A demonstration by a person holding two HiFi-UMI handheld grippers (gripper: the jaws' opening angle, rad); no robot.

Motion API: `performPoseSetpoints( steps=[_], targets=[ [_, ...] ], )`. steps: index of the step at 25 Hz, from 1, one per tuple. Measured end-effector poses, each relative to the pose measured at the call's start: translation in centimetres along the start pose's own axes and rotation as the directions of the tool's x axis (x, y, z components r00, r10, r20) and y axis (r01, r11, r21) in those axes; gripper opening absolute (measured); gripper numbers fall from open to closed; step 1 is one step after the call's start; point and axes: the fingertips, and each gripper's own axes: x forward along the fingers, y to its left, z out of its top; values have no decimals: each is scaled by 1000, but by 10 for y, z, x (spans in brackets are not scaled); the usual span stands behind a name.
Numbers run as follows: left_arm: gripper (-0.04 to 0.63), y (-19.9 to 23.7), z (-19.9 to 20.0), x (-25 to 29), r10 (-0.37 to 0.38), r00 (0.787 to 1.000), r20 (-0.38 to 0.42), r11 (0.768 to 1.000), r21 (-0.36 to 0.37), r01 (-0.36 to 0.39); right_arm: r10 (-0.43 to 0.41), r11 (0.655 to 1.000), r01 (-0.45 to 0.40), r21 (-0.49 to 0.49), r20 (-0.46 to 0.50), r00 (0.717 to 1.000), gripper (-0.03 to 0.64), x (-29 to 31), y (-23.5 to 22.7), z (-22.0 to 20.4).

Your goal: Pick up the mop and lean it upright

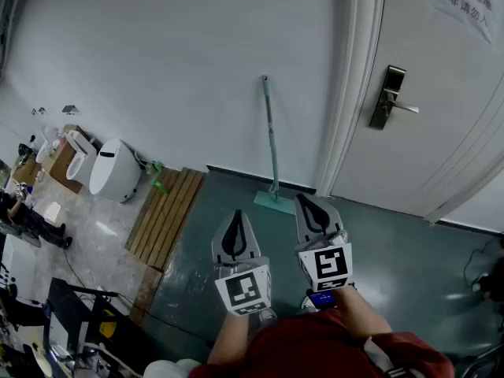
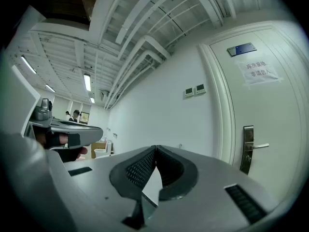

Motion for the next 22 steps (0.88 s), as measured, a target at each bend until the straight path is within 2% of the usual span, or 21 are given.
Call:
performPoseSetpoints(
  steps=[18, 22],
  targets=[
    [14, -62, 2, 26, 2, 1000, 0, 999, -39, -2, 25, 1000, -26, 17, 9, 1000, 18, 2, -54, -8],
    [14, -76, -3, 32, 22, 1000, -14, 1000, -14, -22, 40, 999, -40, 32, 2, 999, 19, 5, -69, -15]
  ],
)
